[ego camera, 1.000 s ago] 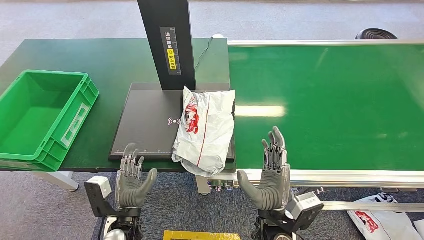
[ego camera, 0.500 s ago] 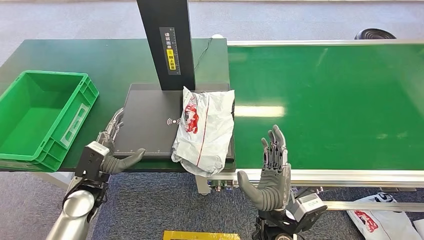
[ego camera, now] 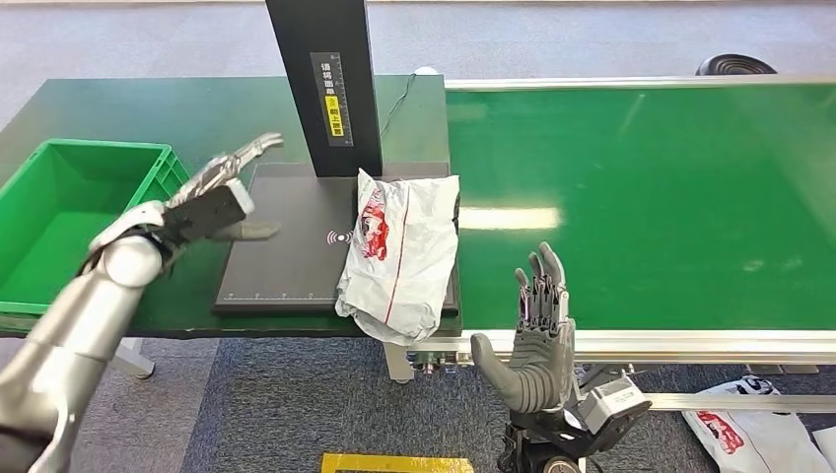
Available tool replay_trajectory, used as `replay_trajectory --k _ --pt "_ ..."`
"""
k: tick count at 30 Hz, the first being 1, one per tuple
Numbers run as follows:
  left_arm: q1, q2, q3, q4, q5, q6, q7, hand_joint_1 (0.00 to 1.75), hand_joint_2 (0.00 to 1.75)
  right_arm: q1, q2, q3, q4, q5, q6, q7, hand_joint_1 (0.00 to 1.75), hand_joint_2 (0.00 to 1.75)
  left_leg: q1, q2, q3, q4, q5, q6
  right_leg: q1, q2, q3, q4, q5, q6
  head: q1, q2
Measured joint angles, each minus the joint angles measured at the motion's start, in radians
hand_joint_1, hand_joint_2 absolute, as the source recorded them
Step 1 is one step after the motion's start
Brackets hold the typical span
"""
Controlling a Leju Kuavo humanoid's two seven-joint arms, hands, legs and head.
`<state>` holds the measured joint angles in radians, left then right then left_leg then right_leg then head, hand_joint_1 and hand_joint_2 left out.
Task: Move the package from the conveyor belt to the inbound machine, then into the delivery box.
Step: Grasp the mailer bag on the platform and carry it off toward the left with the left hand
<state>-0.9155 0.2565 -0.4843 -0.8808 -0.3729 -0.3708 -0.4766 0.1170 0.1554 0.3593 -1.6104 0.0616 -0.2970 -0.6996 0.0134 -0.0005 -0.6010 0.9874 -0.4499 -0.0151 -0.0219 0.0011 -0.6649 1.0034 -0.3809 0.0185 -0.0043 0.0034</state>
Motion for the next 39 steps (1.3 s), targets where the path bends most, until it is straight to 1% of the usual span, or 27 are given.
replay_trajectory --k 3,5,7,11,15,19,22,24,26,31,39 --pt "-0.17 -0.021 -0.098 0.126 -0.056 -0.067 0.048 0.0 1.75 0.002 -0.002 -0.001 -0.008 0.0 0.011 0.0 0.0 1.75 0.0 0.001 0.0 0.0 0.001 0.0 0.0 0.001 -0.001 0.0 0.001 0.0 0.0 0.0" --pt "-0.259 -0.043 -0.165 0.197 -0.099 -0.088 0.072 0.0 1.75 0.003 -0.002 -0.002 -0.014 0.002 0.022 0.0 0.0 1.75 0.0 0.001 -0.001 0.0 0.001 0.001 0.0 0.001 -0.001 0.0 0.001 0.0 0.0 0.0" --pt "-0.331 -0.067 -0.233 0.254 -0.15 -0.088 0.089 0.0 1.75 0.004 -0.002 -0.002 -0.019 0.004 0.031 0.0 0.0 1.75 0.0 0.001 -0.001 0.0 0.0 0.0 0.0 0.001 -0.001 0.0 0.001 0.001 0.0 0.0" --pt "-0.429 -0.13 -0.374 0.348 -0.265 -0.071 0.12 0.0 1.75 0.006 -0.002 -0.003 -0.027 0.008 0.037 0.0 0.0 1.75 0.0 0.001 -0.003 0.0 0.0 0.001 0.0 0.001 -0.002 0.0 0.001 0.001 0.0 0.0" --pt "-0.483 -0.206 -0.489 0.42 -0.331 -0.075 0.135 0.0 1.75 0.008 -0.001 -0.003 -0.034 0.009 0.036 0.0 0.0 1.75 0.0 0.0 -0.003 0.0 0.0 0.001 0.0 0.0 -0.002 0.0 0.001 0.001 0.0 0.0" --pt "-0.507 -0.277 -0.568 0.478 -0.35 -0.128 0.129 0.0 1.75 0.009 -0.001 -0.003 -0.036 0.005 0.037 0.0 0.0 1.75 0.0 0.001 -0.004 0.0 0.0 0.001 -0.001 0.001 -0.002 0.0 0.001 0.001 0.0 0.0" --pt "-0.509 -0.309 -0.603 0.512 -0.345 -0.195 0.107 0.0 1.75 0.005 0.0 -0.003 -0.036 0.0 0.045 0.0 0.0 1.75 0.0 0.001 -0.004 0.0 0.0 0.001 -0.001 0.001 -0.002 0.0 0.001 0.001 0.0 0.0" --pt "-0.503 -0.321 -0.621 0.529 -0.338 -0.214 0.096 0.0 1.75 -0.002 0.001 -0.003 -0.036 -0.003 0.047 0.0 0.0 1.75 0.0 0.001 -0.004 0.0 0.0 0.001 0.0 0.001 -0.002 0.0 0.001 0.001 0.0 0.0" --pt "-0.488 -0.328 -0.634 0.541 -0.33 -0.201 0.089 0.0 1.75 -0.008 0.002 -0.002 -0.036 -0.005 0.048 0.0 0.0 1.75 0.0 0.001 -0.004 0.0 0.0 0.001 0.0 0.001 -0.002 0.0 0.001 0.001 0.0 0.0" --pt "-0.429 -0.337 -0.645 0.562 -0.289 -0.111 0.081 0.0 1.75 -0.02 0.005 0.007 -0.032 -0.009 0.048 0.0 0.0 1.75 0.0 0.001 -0.004 0.0 0.001 0.001 0.0 0.001 -0.002 0.0 0.001 0.001 0.0 0.0" --pt "-0.361 -0.35 -0.62 0.581 -0.226 -0.034 0.083 0.0 1.75 -0.042 0.007 0.018 -0.014 -0.015 0.059 0.0 0.0 1.75 0.0 0.0 -0.004 0.0 0.0 0.001 -0.001 0.001 -0.002 0.0 0.001 0.001 0.0 0.0"
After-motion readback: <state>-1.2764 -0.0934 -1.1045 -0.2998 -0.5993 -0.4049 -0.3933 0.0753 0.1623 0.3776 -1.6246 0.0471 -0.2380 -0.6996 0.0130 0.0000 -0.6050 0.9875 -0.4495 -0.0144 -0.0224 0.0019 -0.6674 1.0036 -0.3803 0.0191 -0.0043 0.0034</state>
